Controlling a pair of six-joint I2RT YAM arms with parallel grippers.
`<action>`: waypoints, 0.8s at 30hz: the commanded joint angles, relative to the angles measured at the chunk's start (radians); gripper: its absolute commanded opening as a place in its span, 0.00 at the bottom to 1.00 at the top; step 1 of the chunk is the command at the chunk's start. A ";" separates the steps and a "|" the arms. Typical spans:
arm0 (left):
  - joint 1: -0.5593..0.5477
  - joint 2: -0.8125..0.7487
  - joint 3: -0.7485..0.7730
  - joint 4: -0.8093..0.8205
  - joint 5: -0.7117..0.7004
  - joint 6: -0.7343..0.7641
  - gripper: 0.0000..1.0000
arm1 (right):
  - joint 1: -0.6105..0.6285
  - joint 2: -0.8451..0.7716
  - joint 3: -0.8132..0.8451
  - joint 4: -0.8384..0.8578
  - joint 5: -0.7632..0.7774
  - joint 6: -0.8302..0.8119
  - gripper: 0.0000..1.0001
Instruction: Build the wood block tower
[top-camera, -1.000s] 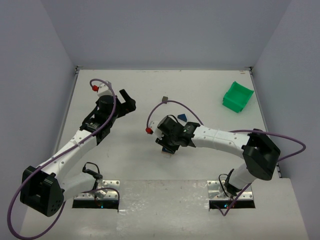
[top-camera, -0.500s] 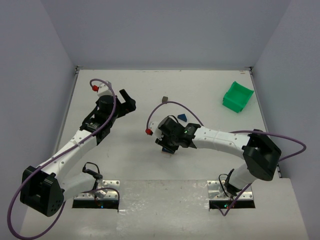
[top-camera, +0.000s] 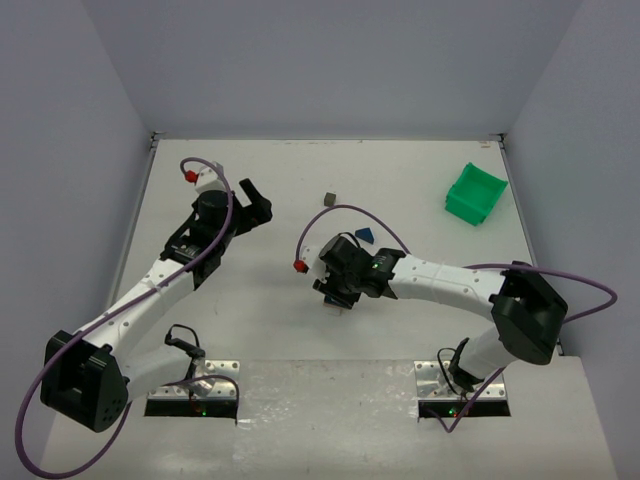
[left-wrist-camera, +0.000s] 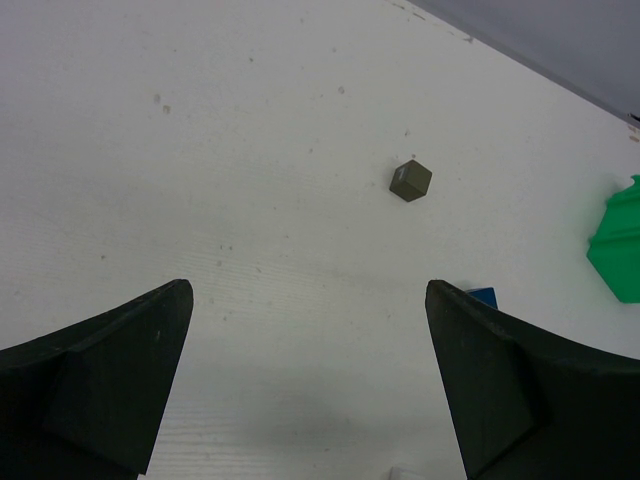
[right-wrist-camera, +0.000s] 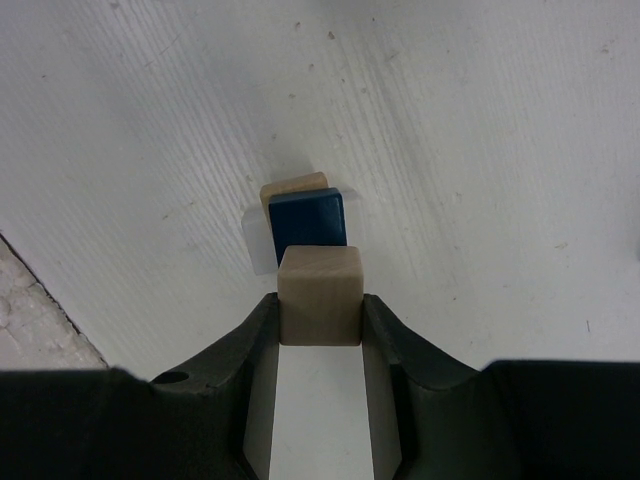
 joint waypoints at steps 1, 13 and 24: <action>0.003 0.000 0.005 0.043 0.010 0.005 1.00 | 0.007 -0.029 -0.002 0.022 -0.009 -0.011 0.34; 0.003 0.003 0.007 0.043 0.012 0.006 1.00 | 0.006 -0.031 -0.016 0.047 -0.015 -0.031 0.38; 0.003 0.004 0.009 0.046 0.014 0.008 1.00 | 0.006 -0.025 -0.010 0.048 -0.016 -0.040 0.43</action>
